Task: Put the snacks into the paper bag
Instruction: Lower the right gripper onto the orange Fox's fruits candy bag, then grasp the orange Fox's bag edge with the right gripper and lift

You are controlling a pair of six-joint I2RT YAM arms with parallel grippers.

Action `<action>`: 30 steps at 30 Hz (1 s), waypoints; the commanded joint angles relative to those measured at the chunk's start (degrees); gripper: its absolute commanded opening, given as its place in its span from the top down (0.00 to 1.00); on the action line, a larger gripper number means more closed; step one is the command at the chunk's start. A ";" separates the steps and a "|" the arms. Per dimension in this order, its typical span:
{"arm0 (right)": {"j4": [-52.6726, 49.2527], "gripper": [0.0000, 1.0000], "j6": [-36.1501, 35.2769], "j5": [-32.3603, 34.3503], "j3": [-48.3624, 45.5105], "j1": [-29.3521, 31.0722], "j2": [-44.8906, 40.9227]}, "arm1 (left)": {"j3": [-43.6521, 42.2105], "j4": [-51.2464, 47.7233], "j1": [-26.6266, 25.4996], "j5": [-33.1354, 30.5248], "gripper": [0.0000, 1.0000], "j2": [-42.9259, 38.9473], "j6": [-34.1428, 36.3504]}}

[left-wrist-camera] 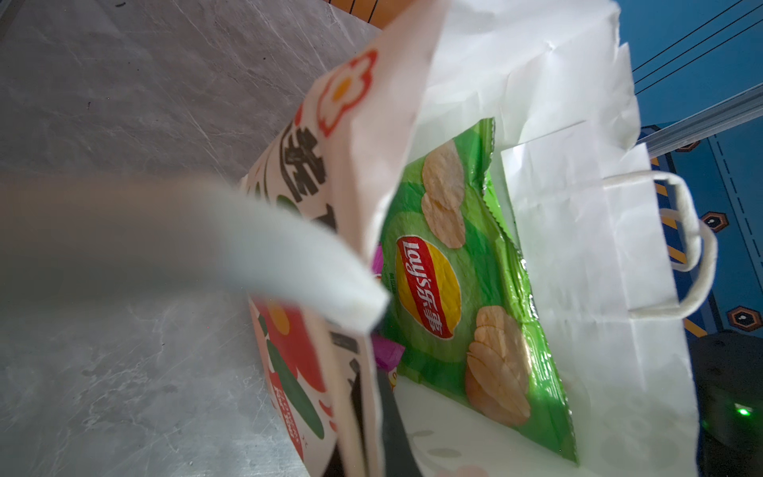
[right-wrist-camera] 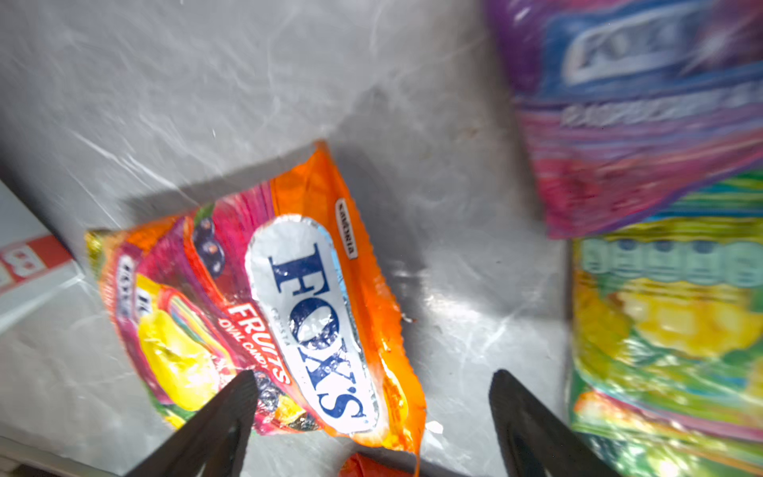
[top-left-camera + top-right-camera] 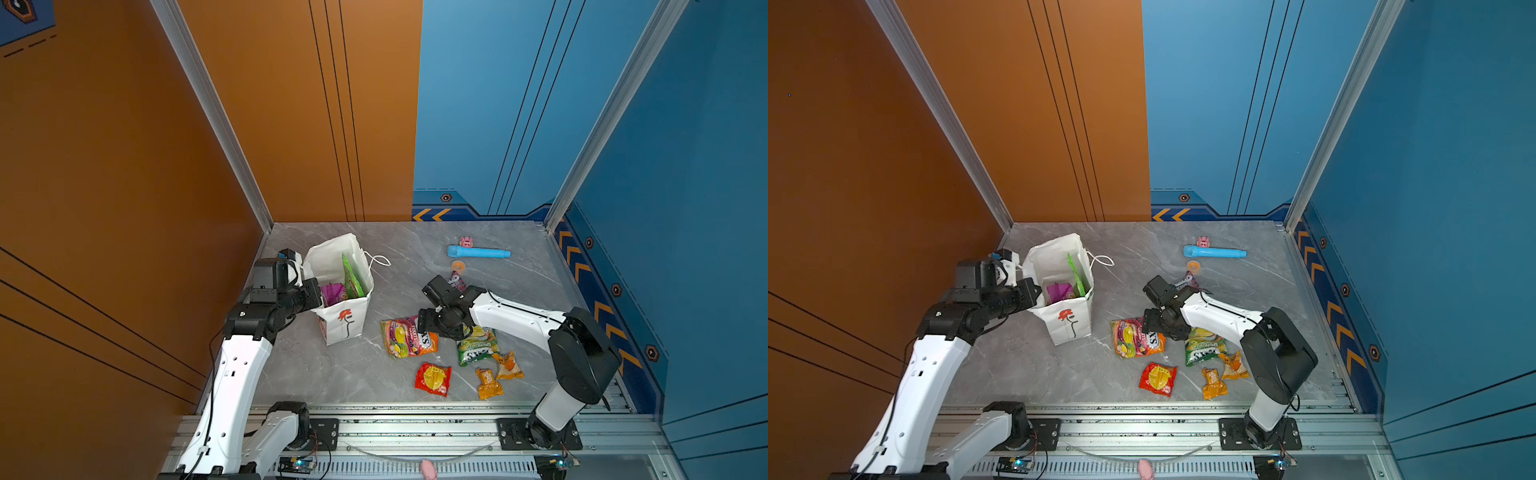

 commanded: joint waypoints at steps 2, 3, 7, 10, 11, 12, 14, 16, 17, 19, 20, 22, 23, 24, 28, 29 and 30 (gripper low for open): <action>4.51 0.19 2.51 -4.47 -2.66 -0.85 0.62 | -0.13 4.84 0.36 -0.69 1.00 -0.41 1.09; 5.50 0.21 2.89 -5.18 -3.06 -0.93 0.89 | -0.13 4.83 0.39 -0.72 1.00 -0.42 1.11; 5.59 0.25 2.73 -5.71 -3.39 -0.58 1.91 | -0.17 4.64 0.37 -1.84 1.00 -0.31 1.09; 5.95 0.29 2.77 -6.81 -3.57 -0.50 3.03 | -0.13 4.66 0.36 -1.62 1.00 -0.19 1.00; 6.32 0.30 2.85 -7.58 -3.63 -0.46 3.63 | -0.13 4.64 0.36 -1.57 1.00 -0.09 1.00; 6.84 0.30 2.78 -8.54 -3.49 -0.26 4.23 | -0.13 4.66 0.39 -1.53 1.00 0.00 1.00; 6.92 0.34 2.53 -10.25 -2.56 0.15 5.91 | -0.15 4.66 0.36 -1.46 1.00 0.08 1.00; 6.55 0.37 2.21 -10.28 -1.83 0.72 6.82 | -0.15 4.64 0.35 -1.55 1.00 0.03 1.00; 6.36 0.40 2.08 -10.33 -1.64 1.04 7.11 | -0.18 4.66 0.36 -1.62 1.00 0.11 1.00; 6.14 0.47 2.03 -10.13 -1.14 1.35 7.54 | -0.22 4.66 0.36 -1.61 1.00 0.17 1.00; 6.05 0.55 2.00 -10.05 -1.11 1.47 7.73 | -0.22 4.65 0.36 -1.53 1.00 0.29 1.04; 5.94 0.64 1.98 -9.79 -0.95 1.52 7.76 | -0.20 4.61 0.29 -1.40 1.00 0.37 1.00; 5.92 0.68 1.98 -9.63 -0.88 1.56 7.69 | -0.22 4.66 0.36 -1.38 1.00 0.37 1.04; 5.83 0.71 2.03 -9.51 -0.91 1.61 7.70 | -0.22 4.65 0.40 -1.42 1.00 0.38 1.04; 5.01 0.80 1.91 -8.32 -0.71 1.55 6.85 | -0.22 4.66 0.36 -1.20 1.00 0.53 1.02; 4.67 0.82 1.81 -7.98 -0.62 1.60 6.64 | -0.22 4.66 0.40 -1.03 1.00 0.61 1.01; 4.53 0.84 1.72 -7.78 -0.55 1.60 6.30 | -0.13 4.67 0.36 -1.01 1.00 0.68 1.06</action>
